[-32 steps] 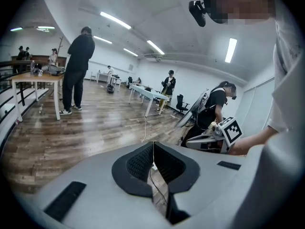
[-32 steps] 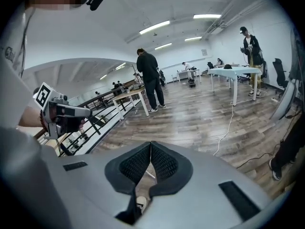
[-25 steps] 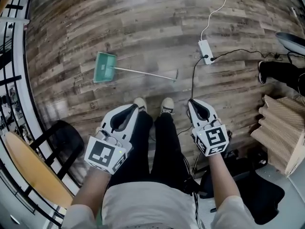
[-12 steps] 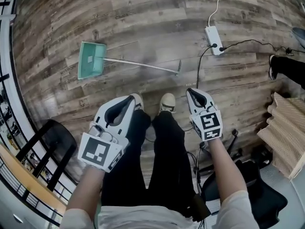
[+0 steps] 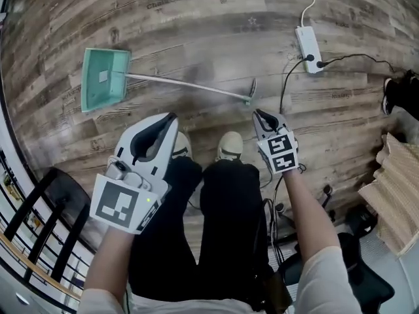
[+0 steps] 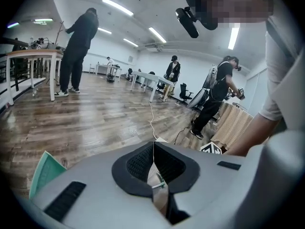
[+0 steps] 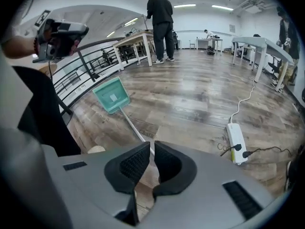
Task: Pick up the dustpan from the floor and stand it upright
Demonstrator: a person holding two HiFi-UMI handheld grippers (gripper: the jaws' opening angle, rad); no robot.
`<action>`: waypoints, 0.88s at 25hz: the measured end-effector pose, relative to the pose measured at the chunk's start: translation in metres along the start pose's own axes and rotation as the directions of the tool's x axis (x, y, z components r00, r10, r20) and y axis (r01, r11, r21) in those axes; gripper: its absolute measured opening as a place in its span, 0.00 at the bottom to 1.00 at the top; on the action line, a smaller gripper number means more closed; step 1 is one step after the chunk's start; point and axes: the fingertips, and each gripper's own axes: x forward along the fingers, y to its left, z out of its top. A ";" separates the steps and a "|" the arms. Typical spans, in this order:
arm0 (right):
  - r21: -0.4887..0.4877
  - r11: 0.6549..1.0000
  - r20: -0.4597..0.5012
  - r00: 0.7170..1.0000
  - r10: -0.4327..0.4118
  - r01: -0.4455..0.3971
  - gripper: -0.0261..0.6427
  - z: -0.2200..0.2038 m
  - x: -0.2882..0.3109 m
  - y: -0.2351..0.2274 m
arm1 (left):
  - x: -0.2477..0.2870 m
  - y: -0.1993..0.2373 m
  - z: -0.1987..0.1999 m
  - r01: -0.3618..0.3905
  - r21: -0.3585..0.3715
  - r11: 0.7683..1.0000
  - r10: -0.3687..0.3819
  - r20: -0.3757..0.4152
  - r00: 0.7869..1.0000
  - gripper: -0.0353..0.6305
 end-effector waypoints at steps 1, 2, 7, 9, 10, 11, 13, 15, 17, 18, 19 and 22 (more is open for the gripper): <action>-0.019 1.000 -0.016 1.000 0.002 -0.002 0.08 -0.009 0.013 -0.003 | 0.007 0.004 -0.004 0.004 0.004 1.000 -0.004 0.005 1.000 0.09; -0.038 0.999 -0.031 1.000 0.004 -0.005 0.08 -0.018 0.026 -0.006 | 0.014 0.009 -0.008 0.007 0.006 1.000 -0.007 0.010 1.000 0.09; -0.096 0.995 -0.097 0.995 0.012 -0.021 0.13 -0.063 0.090 -0.017 | 0.043 0.043 -0.024 -0.001 -0.003 1.000 0.001 0.022 1.000 0.09; -0.128 0.991 -0.131 0.991 0.007 -0.024 0.19 -0.081 0.112 -0.023 | 0.056 0.053 -0.032 -0.001 0.006 1.000 0.001 0.012 1.000 0.09; -0.154 0.988 -0.150 0.989 0.000 -0.024 0.19 -0.089 0.122 -0.025 | 0.063 0.058 -0.036 -0.001 0.013 1.000 0.001 0.001 1.000 0.09; -0.183 0.983 -0.170 0.985 -0.005 -0.026 0.20 -0.096 0.132 -0.026 | 0.070 0.062 -0.040 -0.002 0.021 1.000 0.002 -0.012 1.000 0.09; -0.241 0.970 -0.209 0.978 -0.009 -0.042 0.21 -0.108 0.149 -0.026 | 0.082 0.069 -0.047 -0.005 0.033 0.999 0.006 -0.033 0.999 0.09; -0.282 0.958 -0.238 0.971 -0.010 -0.060 0.21 -0.116 0.165 -0.025 | 0.092 0.074 -0.052 -0.002 0.043 0.999 0.003 -0.041 0.999 0.09; -0.318 0.945 -0.268 0.963 -0.017 -0.071 0.21 -0.122 0.179 -0.026 | 0.098 0.078 -0.054 0.004 0.047 0.999 -0.002 -0.037 0.999 0.09; -0.339 0.938 -0.286 0.958 -0.022 -0.079 0.21 -0.125 0.186 -0.026 | 0.100 0.079 -0.054 0.006 0.049 0.999 -0.005 -0.034 0.999 0.09; -0.362 0.928 -0.305 0.952 -0.026 -0.090 0.22 -0.129 0.192 -0.026 | 0.102 0.080 -0.055 0.008 0.051 0.999 -0.007 -0.031 1.000 0.09; -0.442 0.887 -0.358 0.933 -0.034 -0.137 0.23 -0.139 0.209 -0.025 | 0.105 0.085 -0.058 0.013 0.057 0.998 -0.011 -0.026 1.000 0.09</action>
